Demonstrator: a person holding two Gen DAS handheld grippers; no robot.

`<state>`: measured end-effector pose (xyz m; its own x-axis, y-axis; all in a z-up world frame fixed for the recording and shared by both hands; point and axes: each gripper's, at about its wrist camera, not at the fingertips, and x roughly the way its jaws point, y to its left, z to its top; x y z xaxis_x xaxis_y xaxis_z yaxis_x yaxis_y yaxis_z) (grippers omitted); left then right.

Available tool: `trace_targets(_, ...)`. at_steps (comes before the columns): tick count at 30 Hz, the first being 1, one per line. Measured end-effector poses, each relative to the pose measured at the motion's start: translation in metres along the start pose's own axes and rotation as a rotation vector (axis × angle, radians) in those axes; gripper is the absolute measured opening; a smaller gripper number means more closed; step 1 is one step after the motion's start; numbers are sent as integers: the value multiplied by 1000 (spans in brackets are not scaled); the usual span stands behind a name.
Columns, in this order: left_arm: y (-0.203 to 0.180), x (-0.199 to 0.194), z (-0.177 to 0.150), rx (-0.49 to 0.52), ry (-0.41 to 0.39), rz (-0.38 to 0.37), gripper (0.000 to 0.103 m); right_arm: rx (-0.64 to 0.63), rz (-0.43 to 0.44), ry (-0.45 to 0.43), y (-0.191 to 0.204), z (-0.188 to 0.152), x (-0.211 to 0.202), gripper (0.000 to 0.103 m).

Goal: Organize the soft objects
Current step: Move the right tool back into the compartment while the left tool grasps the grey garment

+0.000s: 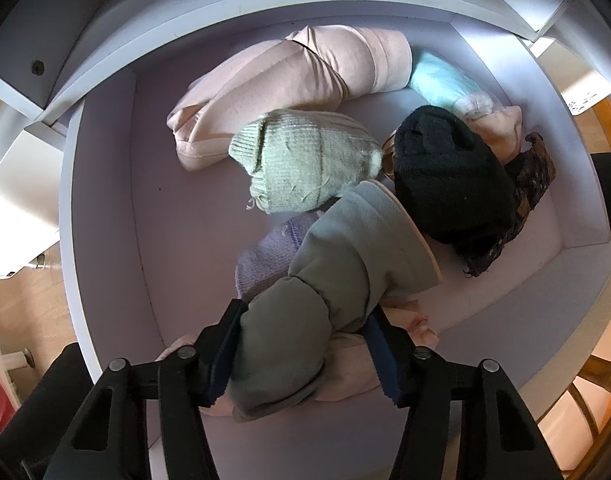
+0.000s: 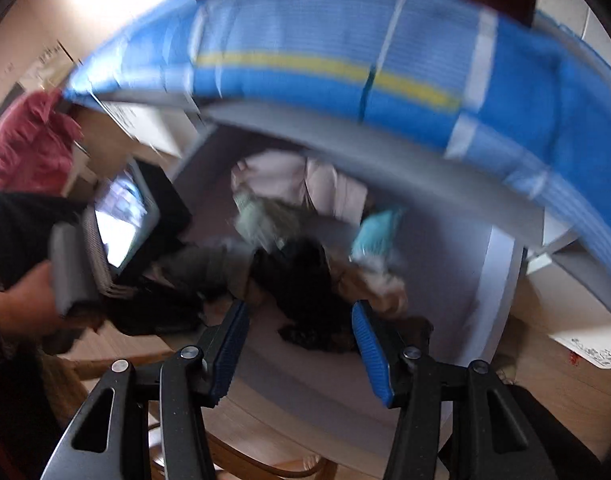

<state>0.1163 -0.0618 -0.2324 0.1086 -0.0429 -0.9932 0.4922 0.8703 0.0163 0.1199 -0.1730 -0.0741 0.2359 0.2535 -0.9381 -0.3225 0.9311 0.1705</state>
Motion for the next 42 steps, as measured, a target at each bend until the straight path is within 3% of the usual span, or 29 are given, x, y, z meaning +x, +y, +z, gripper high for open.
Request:
trace_targets(4,4,-5,-1,-3,-16,-16,51,19,-88,115,-5,-8,34,54)
trace_targets(8,5,-8,-3,1,-21,-22,48,78,-102,196,-20,-15,56,54)
trace_targets(17,14,-20,-8,-45,-41,-59,42,122,-132,270,-36,-28,72,54)
trace_targets(42,76,-109,-20,-256,-236,-149,41,170,-38,190,-36,-2,69,54)
